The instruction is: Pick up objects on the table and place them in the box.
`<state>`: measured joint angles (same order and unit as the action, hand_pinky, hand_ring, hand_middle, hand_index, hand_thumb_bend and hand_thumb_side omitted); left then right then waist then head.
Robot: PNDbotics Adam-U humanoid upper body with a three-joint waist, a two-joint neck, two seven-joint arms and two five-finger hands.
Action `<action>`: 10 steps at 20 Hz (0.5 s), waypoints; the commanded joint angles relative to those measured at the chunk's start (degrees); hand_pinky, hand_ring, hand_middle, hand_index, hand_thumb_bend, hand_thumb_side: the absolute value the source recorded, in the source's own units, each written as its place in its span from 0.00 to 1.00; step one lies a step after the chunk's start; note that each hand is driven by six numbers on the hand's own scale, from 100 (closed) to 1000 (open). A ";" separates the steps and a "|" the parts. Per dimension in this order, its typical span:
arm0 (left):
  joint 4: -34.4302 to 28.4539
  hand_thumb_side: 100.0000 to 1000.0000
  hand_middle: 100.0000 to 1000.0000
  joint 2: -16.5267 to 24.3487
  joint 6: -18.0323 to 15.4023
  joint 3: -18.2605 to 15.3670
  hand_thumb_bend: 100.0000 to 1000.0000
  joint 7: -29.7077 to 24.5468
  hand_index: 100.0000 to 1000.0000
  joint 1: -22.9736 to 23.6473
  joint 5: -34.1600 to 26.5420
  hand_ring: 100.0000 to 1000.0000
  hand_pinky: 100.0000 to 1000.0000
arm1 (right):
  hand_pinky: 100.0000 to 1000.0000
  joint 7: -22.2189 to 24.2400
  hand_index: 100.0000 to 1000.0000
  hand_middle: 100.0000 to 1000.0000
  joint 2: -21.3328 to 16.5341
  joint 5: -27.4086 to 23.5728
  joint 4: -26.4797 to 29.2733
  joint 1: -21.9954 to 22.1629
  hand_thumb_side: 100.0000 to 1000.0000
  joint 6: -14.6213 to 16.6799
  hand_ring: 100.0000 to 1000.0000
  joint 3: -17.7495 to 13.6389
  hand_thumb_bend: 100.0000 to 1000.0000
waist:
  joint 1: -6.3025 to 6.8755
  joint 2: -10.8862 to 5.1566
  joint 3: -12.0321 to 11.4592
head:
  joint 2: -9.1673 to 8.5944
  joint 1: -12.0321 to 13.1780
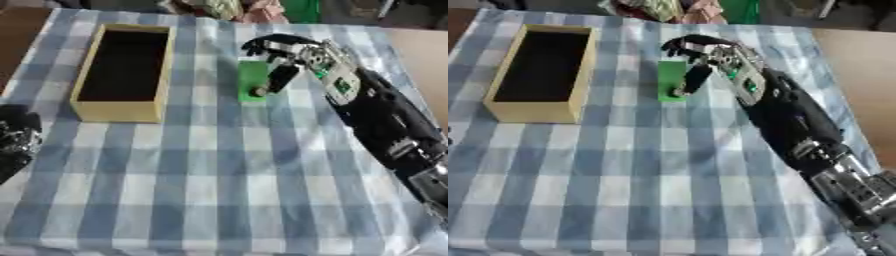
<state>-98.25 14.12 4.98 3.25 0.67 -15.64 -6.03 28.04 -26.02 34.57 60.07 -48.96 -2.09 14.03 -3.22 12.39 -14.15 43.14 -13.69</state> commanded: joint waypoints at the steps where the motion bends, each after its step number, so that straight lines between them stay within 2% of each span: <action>1: -0.94 0.05 0.47 0.74 -0.03 -0.12 0.15 -0.14 0.61 -0.86 -0.14 0.52 0.47 | 0.78 -0.55 0.78 0.61 -0.74 1.17 -0.68 -1.32 0.00 0.19 0.88 -0.80 0.40 | 0.28 -0.64 0.08 | -0.57 -0.16; 3: -0.94 0.05 0.47 0.72 -0.03 -0.10 0.15 -0.15 0.61 -0.88 -0.15 0.52 0.47 | 0.76 -1.26 0.67 0.49 -0.74 1.58 -0.49 -1.38 0.00 0.37 0.84 -0.97 0.38 | 0.24 -0.52 0.15 | -0.63 -0.10; 5: -0.95 0.05 0.47 0.72 -0.03 -0.08 0.15 -0.18 0.61 -0.91 -0.14 0.52 0.47 | 0.74 -2.55 0.59 0.42 -0.81 1.83 0.18 -1.49 0.00 0.58 0.82 -1.08 0.36 | 0.19 -0.44 0.23 | -0.64 -0.04; 10: -0.87 0.05 0.47 0.68 0.01 0.09 0.15 -0.34 0.61 -0.87 -0.12 0.52 0.48 | 0.72 -5.11 0.56 0.37 -0.75 1.27 4.49 -2.53 0.00 1.37 0.80 -0.40 0.33 | -0.03 -0.41 0.48 | -0.47 0.05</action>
<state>-98.25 14.11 5.08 3.30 0.52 -15.67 -6.03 23.66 -25.85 35.95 62.40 -49.98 -0.91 13.84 -3.47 12.88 -13.73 43.13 -13.67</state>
